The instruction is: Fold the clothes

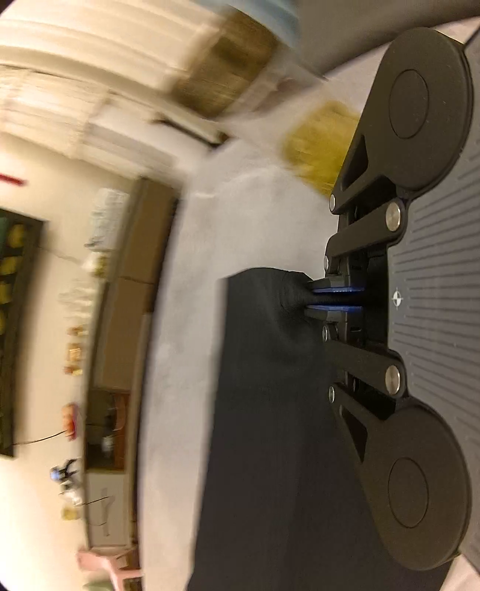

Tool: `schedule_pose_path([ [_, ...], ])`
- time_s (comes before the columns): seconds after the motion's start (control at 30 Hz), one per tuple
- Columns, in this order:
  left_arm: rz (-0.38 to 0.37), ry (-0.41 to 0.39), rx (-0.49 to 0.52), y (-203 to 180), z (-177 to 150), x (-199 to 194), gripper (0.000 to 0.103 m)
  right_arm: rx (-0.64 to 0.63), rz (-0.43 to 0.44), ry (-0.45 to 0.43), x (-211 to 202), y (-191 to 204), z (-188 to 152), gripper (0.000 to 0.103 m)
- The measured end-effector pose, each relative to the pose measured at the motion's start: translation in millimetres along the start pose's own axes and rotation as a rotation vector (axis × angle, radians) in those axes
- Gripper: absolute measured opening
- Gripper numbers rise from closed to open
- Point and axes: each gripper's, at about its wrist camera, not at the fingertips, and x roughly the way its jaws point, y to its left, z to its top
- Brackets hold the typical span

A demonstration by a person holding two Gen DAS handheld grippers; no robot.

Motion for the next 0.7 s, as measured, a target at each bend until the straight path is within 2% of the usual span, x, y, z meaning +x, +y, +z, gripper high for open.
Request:
schedule_pose_path([
  [0.07,-0.019,-0.030,-0.056,7.8,6.5,-9.8,0.005,-0.016,0.053,-0.073,-23.5,19.9,12.4,0.005],
  [0.13,-0.038,-0.049,-0.095,9.5,13.5,-16.1,0.006,-0.070,0.131,-0.114,-37.4,55.8,12.2,0.005],
  [0.23,-0.066,-0.042,-0.078,-7.4,18.6,-15.4,0.006,-0.134,0.238,-0.147,-49.4,103.3,6.5,0.009],
  [0.27,-0.076,-0.039,-0.058,-16.8,20.1,-14.2,0.007,-0.126,0.263,-0.138,-50.5,100.5,6.0,0.024],
  [0.3,-0.086,-0.035,-0.038,-26.1,21.5,-12.9,0.008,-0.117,0.289,-0.129,-51.6,97.7,5.5,0.031],
  [0.37,-0.125,-0.050,0.010,-52.1,23.1,-17.9,0.008,-0.100,0.339,-0.110,-53.8,92.2,4.6,0.055],
  [0.43,-0.187,-0.076,0.050,-80.7,25.5,-29.2,0.010,-0.082,0.389,-0.091,-56.1,86.6,3.6,0.066],
  [0.47,-0.228,-0.087,0.058,-93.9,26.8,-36.3,0.011,-0.057,0.409,-0.081,-56.8,79.7,4.1,0.067],
  [0.57,-0.449,-0.101,0.025,-140.1,28.4,-58.1,0.019,0.075,0.421,-0.041,-53.2,44.7,8.5,0.067],
  [0.63,-0.587,-0.076,0.004,-180.2,28.8,-63.9,0.037,0.091,0.433,-0.006,-46.1,39.5,6.4,0.067],
  [0.7,-0.685,-0.031,-0.008,-225.8,29.9,-62.5,0.047,0.072,0.450,0.032,-39.9,45.2,0.3,0.068],
])
